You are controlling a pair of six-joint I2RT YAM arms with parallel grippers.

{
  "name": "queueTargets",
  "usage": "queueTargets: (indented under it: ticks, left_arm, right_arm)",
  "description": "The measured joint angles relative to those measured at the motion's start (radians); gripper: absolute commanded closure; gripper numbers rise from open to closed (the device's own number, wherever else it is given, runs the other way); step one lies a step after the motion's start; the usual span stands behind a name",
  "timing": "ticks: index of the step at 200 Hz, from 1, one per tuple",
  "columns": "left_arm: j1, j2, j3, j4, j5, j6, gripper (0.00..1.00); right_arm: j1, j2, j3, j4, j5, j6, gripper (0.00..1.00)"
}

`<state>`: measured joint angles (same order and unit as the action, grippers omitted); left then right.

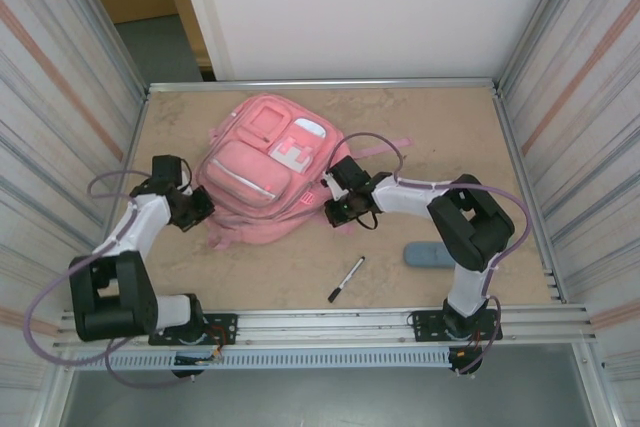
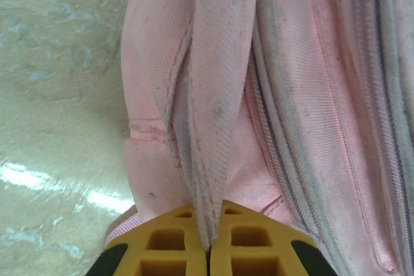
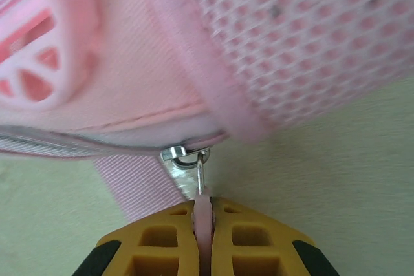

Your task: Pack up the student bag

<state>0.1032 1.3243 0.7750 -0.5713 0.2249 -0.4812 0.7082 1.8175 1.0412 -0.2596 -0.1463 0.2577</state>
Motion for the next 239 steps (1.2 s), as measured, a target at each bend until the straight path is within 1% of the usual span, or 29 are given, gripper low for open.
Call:
queueTargets:
  ticks: [19, 44, 55, 62, 66, 73, 93, 102, 113, 125, 145, 154, 160, 164, 168, 171, 175, 177, 188, 200, 218, 239]
  left_arm:
    - [0.003, 0.054, 0.02, 0.008, 0.056, 0.017, 1.0]
    - [0.002, 0.059, 0.02, 0.022, 0.1, 0.035, 1.0]
    - [0.002, 0.058, 0.02, 0.022, 0.104, 0.04, 0.89]
    - [0.001, 0.055, 0.02, 0.021, 0.104, 0.048, 0.75]
    - [0.0, 0.053, 0.02, 0.021, 0.103, 0.048, 0.7]
    - [-0.003, 0.041, 0.022, 0.013, 0.098, 0.055, 0.66]
    - [-0.038, -0.015, 0.045, -0.023, 0.087, 0.068, 0.6]
    - [-0.076, -0.053, 0.065, -0.039, 0.084, 0.075, 0.58]
    - [-0.135, -0.1, 0.097, -0.055, 0.071, 0.085, 0.51]
    - [-0.227, -0.152, 0.143, -0.065, 0.036, 0.102, 0.44]
    - [-0.384, -0.193, 0.23, -0.076, -0.03, 0.143, 0.42]
    - [-0.432, -0.188, 0.262, -0.076, -0.055, 0.166, 0.42]
    - [-0.46, -0.173, 0.283, -0.079, -0.071, 0.184, 0.42]
    - [-0.475, -0.158, 0.297, -0.082, -0.08, 0.2, 0.41]
    - [-0.487, -0.143, 0.309, -0.086, -0.091, 0.212, 0.41]
    - [-0.501, -0.124, 0.321, -0.091, -0.098, 0.225, 0.41]
    - [-0.513, -0.105, 0.333, -0.093, -0.108, 0.239, 0.4]
    - [-0.521, -0.089, 0.34, -0.094, -0.115, 0.248, 0.4]
    - [-0.567, -0.005, 0.377, -0.1, -0.16, 0.296, 0.38]
    - [-0.619, 0.087, 0.409, -0.112, -0.222, 0.333, 0.37]
    - [-0.674, 0.235, 0.464, -0.15, -0.314, 0.377, 0.37]
    - [-0.695, 0.37, 0.524, -0.196, -0.399, 0.399, 0.37]
  right_arm:
    - [-0.032, 0.021, 0.017, -0.006, 0.007, 0.0, 0.92]
    - [-0.079, 0.03, 0.031, -0.002, -0.003, -0.001, 0.81]
    - [-0.094, 0.03, 0.031, -0.002, -0.003, 0.0, 0.75]
    - [-0.099, 0.028, 0.03, -0.001, 0.0, 0.0, 0.7]
    - [-0.101, 0.026, 0.03, -0.001, 0.002, -0.003, 0.68]
    - [-0.106, 0.018, 0.026, 0.0, 0.018, -0.004, 0.66]
    - [-0.122, -0.032, -0.019, -0.005, 0.053, -0.007, 0.6]
    - [-0.127, -0.072, -0.047, -0.012, 0.077, -0.007, 0.58]
    - [-0.129, -0.134, -0.083, -0.014, 0.104, -0.008, 0.55]
    - [-0.129, -0.222, -0.116, -0.024, 0.15, -0.008, 0.53]
    - [-0.128, -0.366, -0.139, -0.022, 0.24, -0.009, 0.48]
    - [-0.127, -0.429, -0.148, -0.015, 0.29, -0.007, 0.44]
    - [-0.127, -0.469, -0.155, -0.008, 0.325, -0.007, 0.4]
    - [-0.127, -0.496, -0.161, -0.004, 0.35, -0.004, 0.35]
    - [-0.127, -0.518, -0.166, 0.0, 0.372, -0.001, 0.27]
    - [-0.129, -0.537, -0.171, 0.004, 0.392, -0.002, 0.15]
    - [-0.129, -0.558, -0.177, 0.006, 0.412, 0.008, 0.02]
    - [-0.13, -0.57, -0.181, 0.008, 0.424, 0.01, 0.0]
    - [-0.137, -0.625, -0.204, 0.021, 0.482, 0.025, 0.01]
    - [-0.154, -0.665, -0.23, 0.031, 0.517, 0.04, 0.01]
    - [-0.198, -0.683, -0.249, 0.026, 0.511, 0.059, 0.01]
    - [-0.235, -0.671, -0.251, 0.02, 0.483, 0.087, 0.01]
